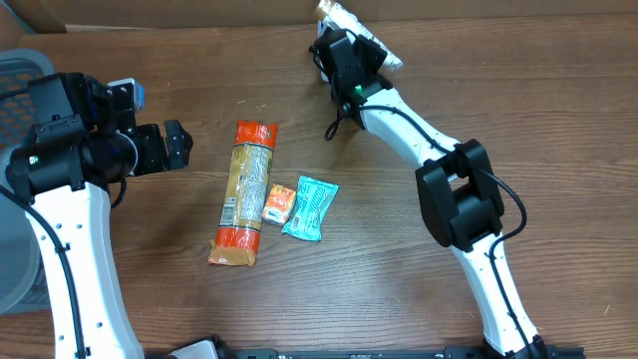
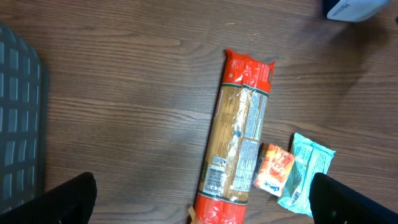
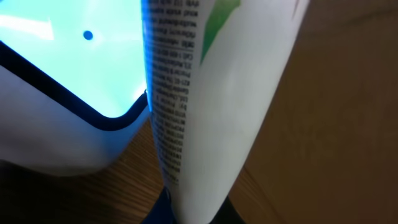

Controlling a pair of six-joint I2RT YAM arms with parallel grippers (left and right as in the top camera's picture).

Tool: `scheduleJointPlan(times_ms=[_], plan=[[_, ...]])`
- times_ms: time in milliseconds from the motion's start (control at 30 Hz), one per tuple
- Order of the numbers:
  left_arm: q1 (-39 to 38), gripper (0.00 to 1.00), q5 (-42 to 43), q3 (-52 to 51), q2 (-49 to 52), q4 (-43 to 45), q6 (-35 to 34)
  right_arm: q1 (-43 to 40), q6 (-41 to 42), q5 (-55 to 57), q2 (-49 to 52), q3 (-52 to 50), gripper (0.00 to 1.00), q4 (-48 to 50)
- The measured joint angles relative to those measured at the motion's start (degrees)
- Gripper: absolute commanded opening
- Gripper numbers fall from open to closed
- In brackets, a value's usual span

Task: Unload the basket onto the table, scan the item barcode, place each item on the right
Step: 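Carry the tube to the white scanner and hold it before the window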

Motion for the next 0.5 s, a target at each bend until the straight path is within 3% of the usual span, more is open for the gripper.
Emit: scheduleJointPlan(times_ms=[500], plan=[[0.00,1.00,0.02,0.00,0.00,0.00,0.00,0.83,-1.18,4.09,0.87,0.00,0.03,0.90]])
